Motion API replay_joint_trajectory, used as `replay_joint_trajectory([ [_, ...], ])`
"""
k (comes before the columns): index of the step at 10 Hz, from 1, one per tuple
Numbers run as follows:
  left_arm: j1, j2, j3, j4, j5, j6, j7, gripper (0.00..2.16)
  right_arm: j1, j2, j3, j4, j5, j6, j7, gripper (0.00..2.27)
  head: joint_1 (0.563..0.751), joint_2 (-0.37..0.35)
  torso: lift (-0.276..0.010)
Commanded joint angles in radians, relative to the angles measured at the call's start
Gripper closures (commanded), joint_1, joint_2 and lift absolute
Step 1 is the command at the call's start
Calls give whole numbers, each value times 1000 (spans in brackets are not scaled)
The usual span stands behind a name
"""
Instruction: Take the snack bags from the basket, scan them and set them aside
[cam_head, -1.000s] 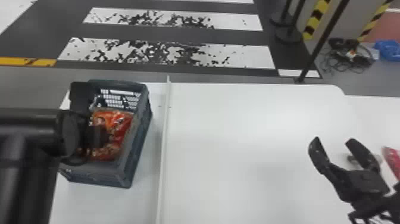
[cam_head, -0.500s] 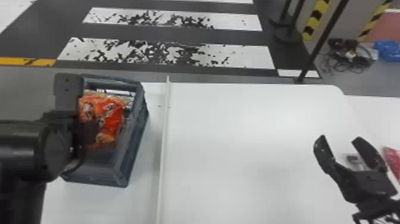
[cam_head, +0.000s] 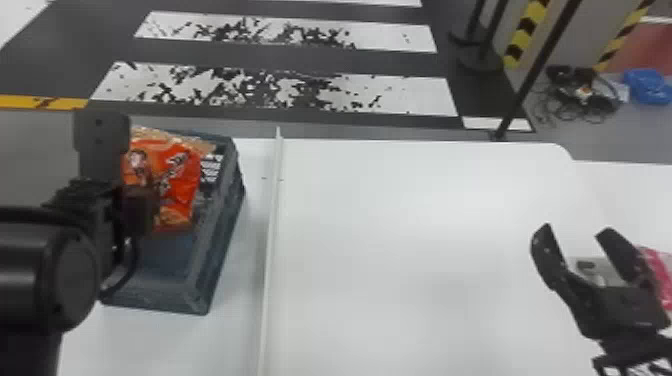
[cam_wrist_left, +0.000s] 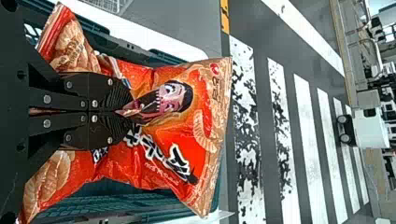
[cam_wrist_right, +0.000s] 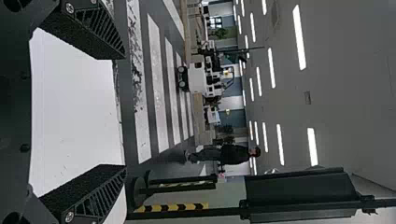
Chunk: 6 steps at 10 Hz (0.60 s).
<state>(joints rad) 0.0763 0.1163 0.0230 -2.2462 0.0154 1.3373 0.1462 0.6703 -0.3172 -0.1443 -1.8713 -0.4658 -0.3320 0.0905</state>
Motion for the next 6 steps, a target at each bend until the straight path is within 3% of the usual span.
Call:
replay_joint_trajectory([
  [1,3,-3,-5,-1,-2,9,-2,2135,0,1,-1,1,-4,0,0,97,695,-60,-75],
  [3,26,-6,-8,-27,-3,6,3,2135,-2,0,0,3,-5,0,0,97,695,-66,-75],
  [6,74,-20,-60,-193,8,12,-20,2135,5,0,-8,0,-7,-15,0,97,695,-93,-75],
])
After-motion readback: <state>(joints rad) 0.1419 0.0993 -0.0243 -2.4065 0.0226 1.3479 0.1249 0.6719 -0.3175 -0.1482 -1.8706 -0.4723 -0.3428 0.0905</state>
